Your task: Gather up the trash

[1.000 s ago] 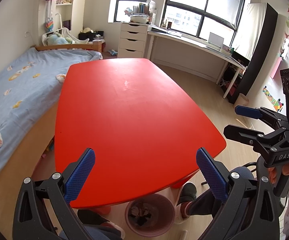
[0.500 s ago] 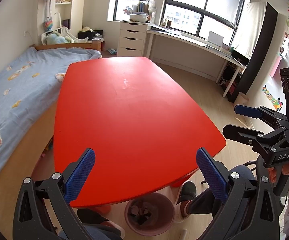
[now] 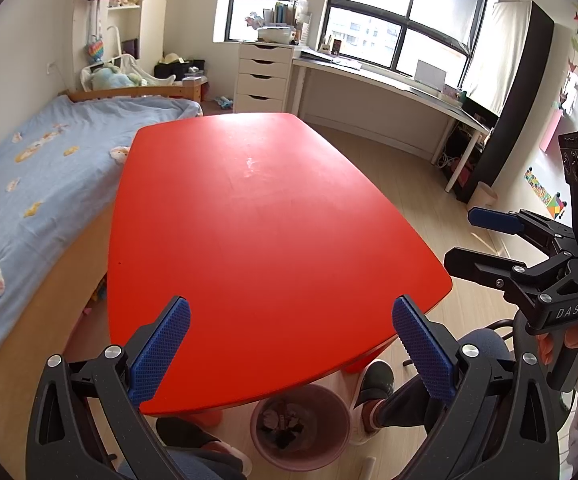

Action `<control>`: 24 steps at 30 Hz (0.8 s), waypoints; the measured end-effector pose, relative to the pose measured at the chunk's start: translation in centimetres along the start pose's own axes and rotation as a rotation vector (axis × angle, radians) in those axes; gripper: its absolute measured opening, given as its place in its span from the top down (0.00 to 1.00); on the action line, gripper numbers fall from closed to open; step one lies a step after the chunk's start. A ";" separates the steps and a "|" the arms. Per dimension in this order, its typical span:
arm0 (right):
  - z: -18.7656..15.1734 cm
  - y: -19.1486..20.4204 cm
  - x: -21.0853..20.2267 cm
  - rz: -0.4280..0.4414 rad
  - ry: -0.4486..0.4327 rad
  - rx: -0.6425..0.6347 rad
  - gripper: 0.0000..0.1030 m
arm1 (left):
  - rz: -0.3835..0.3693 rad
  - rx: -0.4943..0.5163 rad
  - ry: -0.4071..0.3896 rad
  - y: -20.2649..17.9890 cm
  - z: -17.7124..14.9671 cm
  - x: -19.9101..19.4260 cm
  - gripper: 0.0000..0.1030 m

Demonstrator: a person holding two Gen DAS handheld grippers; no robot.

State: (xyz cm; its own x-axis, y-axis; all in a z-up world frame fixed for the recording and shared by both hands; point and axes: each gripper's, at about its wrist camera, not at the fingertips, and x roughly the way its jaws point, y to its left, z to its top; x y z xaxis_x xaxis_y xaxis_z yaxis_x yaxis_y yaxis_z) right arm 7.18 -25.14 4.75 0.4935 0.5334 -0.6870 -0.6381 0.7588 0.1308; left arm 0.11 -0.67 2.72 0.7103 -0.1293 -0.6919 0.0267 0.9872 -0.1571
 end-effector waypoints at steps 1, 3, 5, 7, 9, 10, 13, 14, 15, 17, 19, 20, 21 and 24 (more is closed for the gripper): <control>0.0 0.0 0.0 0.000 0.000 0.000 0.03 | 0.000 0.000 0.000 0.0 0.0 0.0 0.06; 0.0 0.0 0.0 0.000 0.000 0.000 0.03 | 0.000 0.000 0.000 0.0 0.0 0.0 0.06; 0.0 0.0 0.0 -0.001 0.000 0.000 0.03 | 0.000 0.000 0.000 0.0 0.0 0.0 0.06; -0.1 0.0 0.0 0.000 0.000 -0.001 0.03 | 0.001 0.000 0.000 0.0 0.0 0.0 0.06; 0.0 0.0 0.0 0.000 0.000 -0.001 0.03 | 0.001 0.001 0.000 -0.1 0.0 0.0 0.06; 0.0 0.1 0.0 -0.001 0.000 -0.001 0.03 | 0.001 0.001 0.001 -0.1 0.0 0.0 0.06; 0.0 0.0 0.0 -0.001 0.000 0.000 0.03 | 0.000 -0.001 0.001 -0.1 0.0 0.0 0.06; 0.0 0.0 0.0 -0.001 0.001 0.000 0.03 | 0.000 0.000 0.001 0.0 0.0 0.0 0.06; 0.0 0.1 0.0 -0.001 0.000 0.000 0.03 | 0.001 0.000 0.001 -0.1 0.0 0.0 0.06; 0.1 0.0 0.1 -0.002 0.001 -0.001 0.03 | 0.003 0.004 0.000 -0.1 0.0 0.0 0.06; 0.1 0.1 0.1 -0.002 0.000 -0.001 0.03 | 0.003 0.008 -0.001 0.0 -0.1 0.0 0.06; 0.1 0.1 0.1 -0.002 0.000 -0.001 0.03 | 0.003 0.012 0.000 0.1 -0.1 0.0 0.06; 0.1 0.1 0.1 -0.002 0.000 -0.001 0.03 | 0.001 0.015 0.000 0.1 -0.1 0.0 0.06; 0.1 0.1 0.1 -0.002 0.001 -0.001 0.03 | -0.002 0.034 0.000 0.0 -0.1 0.0 0.06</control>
State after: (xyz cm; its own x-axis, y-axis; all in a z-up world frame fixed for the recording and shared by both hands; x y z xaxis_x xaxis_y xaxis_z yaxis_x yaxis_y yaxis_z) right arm 7.24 -24.97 4.81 0.4944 0.5316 -0.6878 -0.6377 0.7595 0.1286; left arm -0.01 -0.69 2.63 0.7101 -0.1311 -0.6918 0.0520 0.9896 -0.1342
